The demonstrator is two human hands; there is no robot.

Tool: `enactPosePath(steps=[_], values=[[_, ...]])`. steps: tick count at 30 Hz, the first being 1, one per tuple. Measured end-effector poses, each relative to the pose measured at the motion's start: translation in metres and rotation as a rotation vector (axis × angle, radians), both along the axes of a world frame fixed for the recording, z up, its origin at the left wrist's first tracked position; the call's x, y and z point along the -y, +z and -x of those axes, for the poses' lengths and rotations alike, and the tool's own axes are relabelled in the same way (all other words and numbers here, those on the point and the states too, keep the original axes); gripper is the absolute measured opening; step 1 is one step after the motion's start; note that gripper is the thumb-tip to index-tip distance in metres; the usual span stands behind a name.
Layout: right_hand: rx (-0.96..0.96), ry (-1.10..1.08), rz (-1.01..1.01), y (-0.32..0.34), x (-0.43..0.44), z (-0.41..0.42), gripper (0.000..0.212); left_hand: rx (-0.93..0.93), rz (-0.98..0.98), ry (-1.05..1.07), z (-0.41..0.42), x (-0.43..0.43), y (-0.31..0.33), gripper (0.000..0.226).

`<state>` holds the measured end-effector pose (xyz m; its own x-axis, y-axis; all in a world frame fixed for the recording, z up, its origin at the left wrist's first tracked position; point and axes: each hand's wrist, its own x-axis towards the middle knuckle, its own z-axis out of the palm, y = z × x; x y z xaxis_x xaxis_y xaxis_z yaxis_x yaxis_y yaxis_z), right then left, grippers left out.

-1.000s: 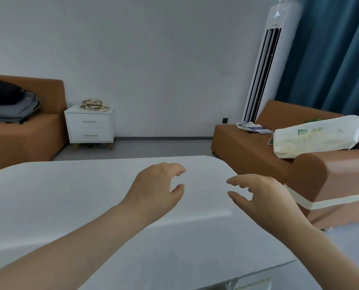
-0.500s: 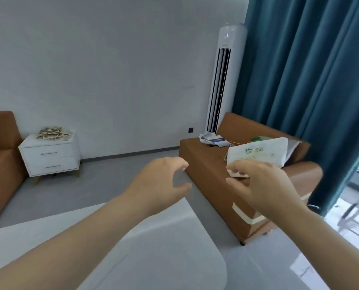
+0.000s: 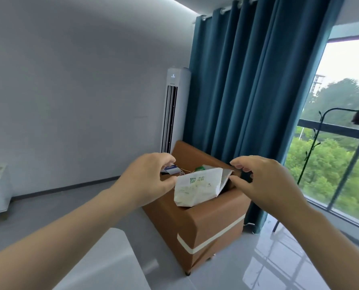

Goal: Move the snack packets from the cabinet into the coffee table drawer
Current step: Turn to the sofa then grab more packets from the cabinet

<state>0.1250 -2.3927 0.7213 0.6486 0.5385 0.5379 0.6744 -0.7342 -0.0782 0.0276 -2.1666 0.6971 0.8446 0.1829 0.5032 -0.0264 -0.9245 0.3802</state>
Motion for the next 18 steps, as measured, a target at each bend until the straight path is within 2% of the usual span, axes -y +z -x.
enactPosePath(steps=[9,18], values=[[0.024,-0.023,0.042,0.001,-0.019,-0.126,0.032,0.034,-0.046,-0.004,-0.133,-0.022,-0.006,0.044],[0.032,-0.007,0.069,0.031,-0.067,-0.276,0.038,0.042,-0.077,0.014,-0.285,-0.056,0.02,0.045]])
